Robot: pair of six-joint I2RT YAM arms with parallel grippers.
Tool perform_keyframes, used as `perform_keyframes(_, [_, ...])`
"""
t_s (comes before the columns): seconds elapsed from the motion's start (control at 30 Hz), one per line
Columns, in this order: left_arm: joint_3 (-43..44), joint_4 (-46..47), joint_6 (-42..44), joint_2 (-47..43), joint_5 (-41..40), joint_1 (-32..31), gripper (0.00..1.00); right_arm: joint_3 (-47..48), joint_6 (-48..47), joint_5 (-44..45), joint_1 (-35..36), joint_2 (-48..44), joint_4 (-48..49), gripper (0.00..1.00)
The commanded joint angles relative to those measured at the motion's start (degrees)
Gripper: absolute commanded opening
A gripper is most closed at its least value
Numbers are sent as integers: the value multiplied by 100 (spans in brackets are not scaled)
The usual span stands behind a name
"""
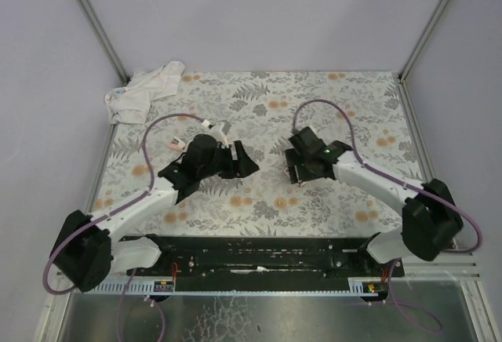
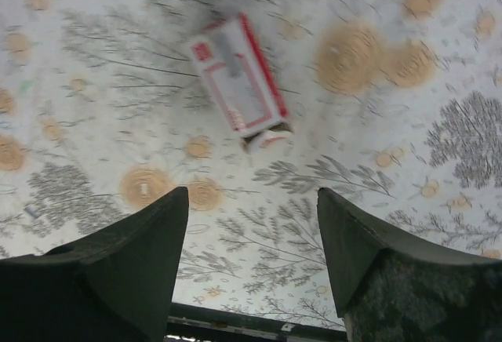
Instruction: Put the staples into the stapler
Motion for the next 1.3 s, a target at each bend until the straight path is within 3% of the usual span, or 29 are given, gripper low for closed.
perform_keyframes(0.0, [881,717,881,980,530,-296,68,-951,320,-946,-906,-746,819,73])
perform_keyframes(0.23, [2566,977,1440,3113,1207,-911,67,-2127,658,-1608,-2181,-1524,1750,68])
perform_keyframes(0.47, [4029,1095,1556,4851,1574,-1199,67,-2783,1011,-1659,-2244,-2129,2165,66])
perform_keyframes(0.67, [4795,707,1850,5962,1479,-1211,67,-3104,1103,-1539,-2245,-2587,2067,67])
perform_keyframes(0.87, [4686,420,2184,6114,1258,-1204,67,-3283,1127,-1393,-2244,-3045,1935,69])
perform_keyframes(1.27, [3360,334,2389,5174,844,-1197,67,-3347,1239,-1689,-2244,-2871,2135,70])
